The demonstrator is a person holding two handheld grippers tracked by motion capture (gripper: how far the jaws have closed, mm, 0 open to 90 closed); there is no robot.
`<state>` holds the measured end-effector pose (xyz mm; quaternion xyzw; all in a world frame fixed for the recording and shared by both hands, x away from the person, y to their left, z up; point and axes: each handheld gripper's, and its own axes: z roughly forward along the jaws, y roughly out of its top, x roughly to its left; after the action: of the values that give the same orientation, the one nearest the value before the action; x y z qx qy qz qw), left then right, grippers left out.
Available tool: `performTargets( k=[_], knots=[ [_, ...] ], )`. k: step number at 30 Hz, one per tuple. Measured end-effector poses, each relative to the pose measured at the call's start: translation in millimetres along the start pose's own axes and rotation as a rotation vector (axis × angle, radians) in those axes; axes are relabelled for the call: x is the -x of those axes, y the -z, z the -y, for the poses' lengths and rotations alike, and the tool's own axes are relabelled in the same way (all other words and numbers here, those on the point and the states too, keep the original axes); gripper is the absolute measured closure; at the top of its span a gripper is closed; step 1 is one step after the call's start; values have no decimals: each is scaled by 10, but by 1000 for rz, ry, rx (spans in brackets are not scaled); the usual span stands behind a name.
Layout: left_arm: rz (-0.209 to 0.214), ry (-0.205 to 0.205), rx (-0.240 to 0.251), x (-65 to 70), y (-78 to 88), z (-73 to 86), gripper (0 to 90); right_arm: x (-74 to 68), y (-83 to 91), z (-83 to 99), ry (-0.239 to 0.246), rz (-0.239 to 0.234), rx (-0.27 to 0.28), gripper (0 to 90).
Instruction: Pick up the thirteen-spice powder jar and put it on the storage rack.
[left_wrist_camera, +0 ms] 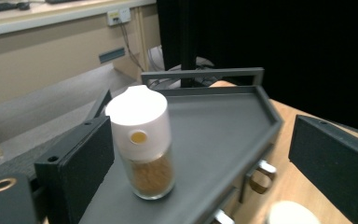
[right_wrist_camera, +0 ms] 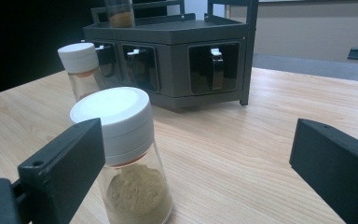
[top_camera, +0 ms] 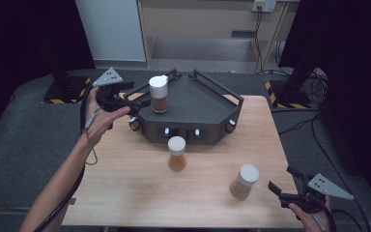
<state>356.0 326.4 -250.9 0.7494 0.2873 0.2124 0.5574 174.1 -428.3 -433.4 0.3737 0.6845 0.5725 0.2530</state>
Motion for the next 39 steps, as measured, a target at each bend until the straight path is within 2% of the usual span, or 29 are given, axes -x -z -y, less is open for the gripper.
performTargets(
  k=[1, 2, 5, 9, 15, 23, 26, 29, 32, 36, 39],
  knots=[
    [0, 0, 0, 0, 0, 0, 49, -1, 0, -1, 1, 2, -1, 37],
    [12, -16, 24, 70, 106, 61, 48, -2, 0, -1, 2, 3, -2, 37],
    [-5, -67, 25, 199, 234, 99, 44, -7, 5, -2, -2, 7, -1, 37],
    [12, -78, 36, 279, 382, 193, 40, -13, 0, -7, 2, 7, -4, 37],
    [26, -54, 62, 364, 557, 403, 33, -21, 0, -12, 1, 7, -5, 37],
    [33, -39, 68, 477, 670, 713, 25, -24, -3, -16, 3, 8, -7, 37],
    [19, -44, 64, 539, 702, 823, 25, -28, -1, -17, 4, 7, -6, 37],
    [18, -30, 73, 564, 735, 949, 25, -27, -6, -15, 4, 7, -6, 37],
    [25, 5, 88, 566, 763, 1095, 19, -28, -2, -16, 3, 7, -5, 37],
    [-1, 6, 66, 610, 784, 1222, 18, -29, 0, -16, 2, 8, -5, 37],
    [-4, 16, 75, 626, 806, 1334, 19, -31, 0, -18, 3, 9, -6, 37]
  ],
)
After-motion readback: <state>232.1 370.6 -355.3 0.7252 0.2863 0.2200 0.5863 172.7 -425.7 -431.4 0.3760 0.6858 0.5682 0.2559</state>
